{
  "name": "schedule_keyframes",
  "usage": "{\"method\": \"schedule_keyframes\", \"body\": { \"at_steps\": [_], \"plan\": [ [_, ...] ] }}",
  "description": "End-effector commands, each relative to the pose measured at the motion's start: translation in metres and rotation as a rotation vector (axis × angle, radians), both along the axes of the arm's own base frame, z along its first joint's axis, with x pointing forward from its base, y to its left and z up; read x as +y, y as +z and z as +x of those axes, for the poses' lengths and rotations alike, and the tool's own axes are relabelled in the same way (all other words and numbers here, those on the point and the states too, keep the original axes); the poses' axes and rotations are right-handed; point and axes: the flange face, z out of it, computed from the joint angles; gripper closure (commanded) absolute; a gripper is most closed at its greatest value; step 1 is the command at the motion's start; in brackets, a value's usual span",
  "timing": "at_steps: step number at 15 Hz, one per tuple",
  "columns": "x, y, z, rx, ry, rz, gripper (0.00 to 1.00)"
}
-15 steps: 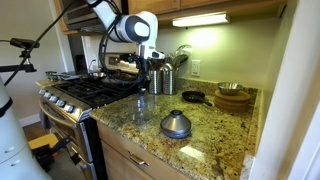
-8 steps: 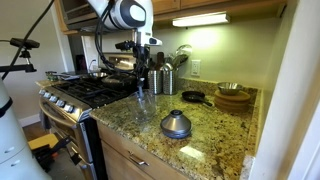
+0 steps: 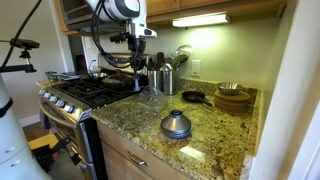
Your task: Remove the silver object from the transparent jug
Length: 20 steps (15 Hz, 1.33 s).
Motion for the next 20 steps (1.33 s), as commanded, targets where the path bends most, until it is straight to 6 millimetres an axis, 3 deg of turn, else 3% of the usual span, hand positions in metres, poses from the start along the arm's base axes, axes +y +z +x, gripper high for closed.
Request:
{"method": "schedule_keyframes", "body": {
  "at_steps": [1, 5, 9, 14, 17, 20],
  "plan": [
    [-0.006, -0.018, 0.014, 0.028, -0.012, 0.011, 0.92],
    [-0.014, -0.038, 0.020, 0.052, -0.032, 0.014, 0.92],
    [-0.014, -0.036, 0.020, 0.048, -0.033, 0.003, 0.92],
    [0.012, -0.022, 0.016, 0.002, 0.022, 0.010, 0.92],
    [0.037, -0.036, 0.021, -0.016, 0.053, 0.035, 0.92],
    [0.053, -0.062, 0.024, -0.024, 0.061, 0.048, 0.92]
  ]
}}
